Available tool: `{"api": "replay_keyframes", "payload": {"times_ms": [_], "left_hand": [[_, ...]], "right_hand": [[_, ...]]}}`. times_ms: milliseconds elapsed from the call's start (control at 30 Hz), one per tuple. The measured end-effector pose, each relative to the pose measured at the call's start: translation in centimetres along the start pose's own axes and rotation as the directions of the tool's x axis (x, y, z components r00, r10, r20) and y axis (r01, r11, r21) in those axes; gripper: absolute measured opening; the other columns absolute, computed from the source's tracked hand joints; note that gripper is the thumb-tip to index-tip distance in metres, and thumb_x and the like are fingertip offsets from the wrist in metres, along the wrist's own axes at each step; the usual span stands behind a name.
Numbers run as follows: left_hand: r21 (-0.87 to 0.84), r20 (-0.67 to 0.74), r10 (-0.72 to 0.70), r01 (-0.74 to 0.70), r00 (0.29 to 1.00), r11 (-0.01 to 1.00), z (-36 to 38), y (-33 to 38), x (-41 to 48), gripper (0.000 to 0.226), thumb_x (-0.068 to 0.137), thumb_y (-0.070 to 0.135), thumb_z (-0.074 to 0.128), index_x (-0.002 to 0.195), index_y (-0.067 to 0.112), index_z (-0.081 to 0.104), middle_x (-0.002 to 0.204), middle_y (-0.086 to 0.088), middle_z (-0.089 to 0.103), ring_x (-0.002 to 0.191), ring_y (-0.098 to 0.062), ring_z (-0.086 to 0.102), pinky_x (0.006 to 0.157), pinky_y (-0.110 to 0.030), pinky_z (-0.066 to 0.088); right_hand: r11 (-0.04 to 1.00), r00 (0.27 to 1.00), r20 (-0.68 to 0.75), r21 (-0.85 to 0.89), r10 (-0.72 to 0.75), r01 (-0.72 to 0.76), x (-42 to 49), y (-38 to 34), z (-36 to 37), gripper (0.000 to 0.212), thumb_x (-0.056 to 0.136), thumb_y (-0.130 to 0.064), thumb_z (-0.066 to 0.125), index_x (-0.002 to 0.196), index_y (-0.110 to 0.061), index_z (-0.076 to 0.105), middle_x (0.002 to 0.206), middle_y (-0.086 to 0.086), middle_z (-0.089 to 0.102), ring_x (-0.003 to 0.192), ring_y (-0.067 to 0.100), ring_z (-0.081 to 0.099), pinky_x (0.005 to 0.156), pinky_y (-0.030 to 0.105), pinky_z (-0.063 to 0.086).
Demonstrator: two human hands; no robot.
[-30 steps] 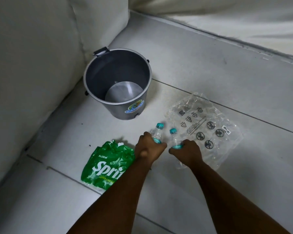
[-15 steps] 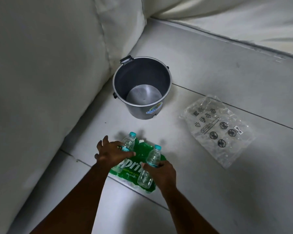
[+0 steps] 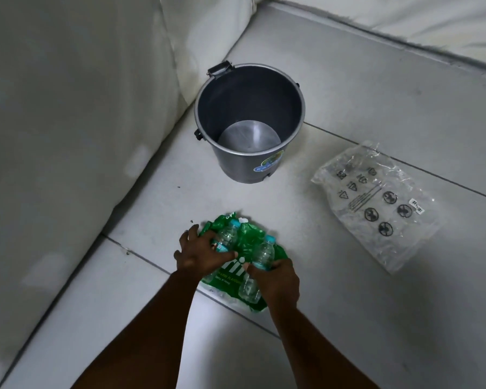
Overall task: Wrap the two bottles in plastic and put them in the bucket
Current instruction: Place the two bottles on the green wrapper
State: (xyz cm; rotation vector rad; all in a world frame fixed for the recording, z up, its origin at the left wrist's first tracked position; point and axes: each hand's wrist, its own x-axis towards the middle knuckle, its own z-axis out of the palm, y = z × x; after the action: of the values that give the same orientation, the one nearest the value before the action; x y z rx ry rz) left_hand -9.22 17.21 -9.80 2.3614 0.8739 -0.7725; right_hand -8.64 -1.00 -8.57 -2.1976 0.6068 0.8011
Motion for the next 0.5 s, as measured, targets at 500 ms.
{"api": "replay_keyframes", "payload": {"times_ms": [500], "left_hand": [[-0.178, -0.134, 0.07, -0.094, 0.989, 0.98, 1.6, -1.1, -0.4, 0.124, 0.054, 0.073, 0.077, 0.149, 0.026, 0.013, 0.151, -0.012, 0.036, 0.134, -0.036, 0.042, 0.102, -0.057, 0.043]], "right_hand": [[0.994, 0.991, -0.081, 0.035, -0.104, 0.107, 1.1, 1.2, 0.0, 0.08, 0.051, -0.072, 0.082, 0.103, -0.022, 0.049, 0.102, -0.001, 0.061, 0.089, 0.019, 0.064, 0.074, 0.04, 0.06]]}}
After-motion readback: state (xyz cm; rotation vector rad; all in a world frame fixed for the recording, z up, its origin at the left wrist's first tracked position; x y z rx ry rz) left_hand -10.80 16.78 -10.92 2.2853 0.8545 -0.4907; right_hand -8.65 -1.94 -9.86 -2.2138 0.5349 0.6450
